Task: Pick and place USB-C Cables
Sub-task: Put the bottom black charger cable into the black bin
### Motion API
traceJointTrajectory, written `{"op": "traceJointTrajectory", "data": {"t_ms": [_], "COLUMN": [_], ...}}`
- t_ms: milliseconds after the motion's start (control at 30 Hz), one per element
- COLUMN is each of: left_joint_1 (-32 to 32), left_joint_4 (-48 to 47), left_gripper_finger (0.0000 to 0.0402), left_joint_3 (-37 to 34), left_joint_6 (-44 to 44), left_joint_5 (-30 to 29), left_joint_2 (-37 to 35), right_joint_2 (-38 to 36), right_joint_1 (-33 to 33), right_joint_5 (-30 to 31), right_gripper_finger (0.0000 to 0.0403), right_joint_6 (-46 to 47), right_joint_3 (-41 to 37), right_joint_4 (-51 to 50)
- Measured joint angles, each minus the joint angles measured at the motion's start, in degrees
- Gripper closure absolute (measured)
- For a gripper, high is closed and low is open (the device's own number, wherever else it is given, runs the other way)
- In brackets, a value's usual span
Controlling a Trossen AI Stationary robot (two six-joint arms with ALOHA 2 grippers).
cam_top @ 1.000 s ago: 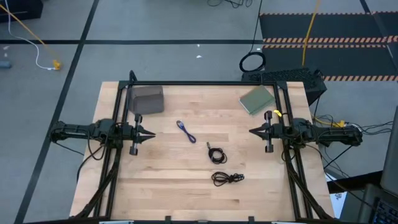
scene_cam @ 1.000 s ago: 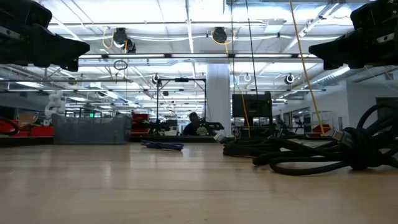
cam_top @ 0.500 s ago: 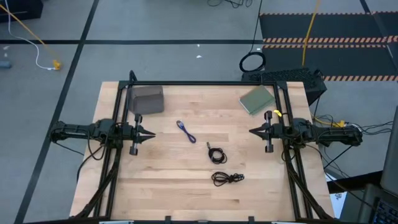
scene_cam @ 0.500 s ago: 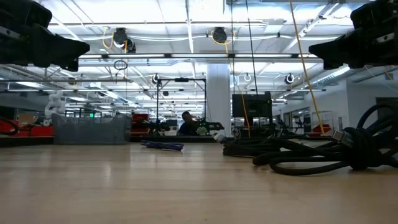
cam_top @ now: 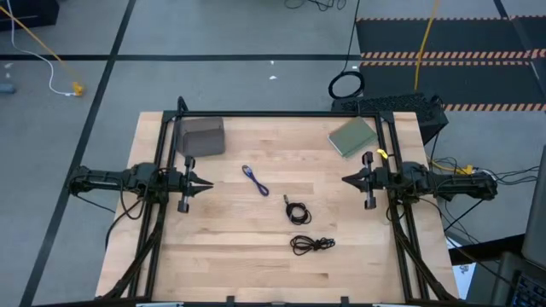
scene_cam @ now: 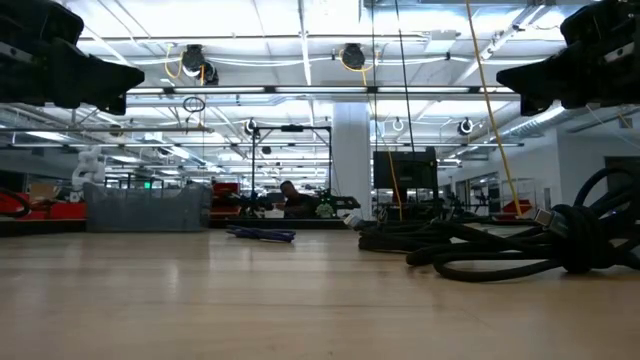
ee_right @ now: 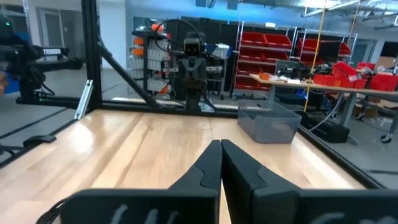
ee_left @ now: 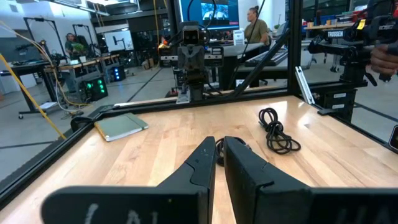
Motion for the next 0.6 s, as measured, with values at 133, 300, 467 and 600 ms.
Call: {"op": "traceJointTrajectory", "data": {"t_ms": [133, 300, 467, 600], "left_joint_1": [0.0, 0.0, 0.0, 0.0], "left_joint_4": [0.0, 0.0, 0.0, 0.0], "left_gripper_finger": [0.0364, 0.0364, 0.0364, 0.0364], "left_joint_3": [0.0, 0.0, 0.0, 0.0], "left_joint_6": [0.0, 0.0, 0.0, 0.0], "left_joint_5": [0.0, 0.0, 0.0, 0.0], "left_joint_2": [0.0, 0.0, 0.0, 0.0], "right_joint_2": [0.7, 3.5, 8.7, 13.7], "right_joint_1": [0.0, 0.0, 0.0, 0.0], "right_joint_5": [0.1, 0.0, 0.1, 0.2], "right_gripper_finger": [0.0403, 0.0403, 0.0403, 0.0403], "right_joint_6": [0.3, 0.3, 0.3, 0.0], "right_joint_3": [2.1, 7.0, 16.3, 25.3], "right_joint_4": [-0.2, -4.3, -11.2, -17.0]}}
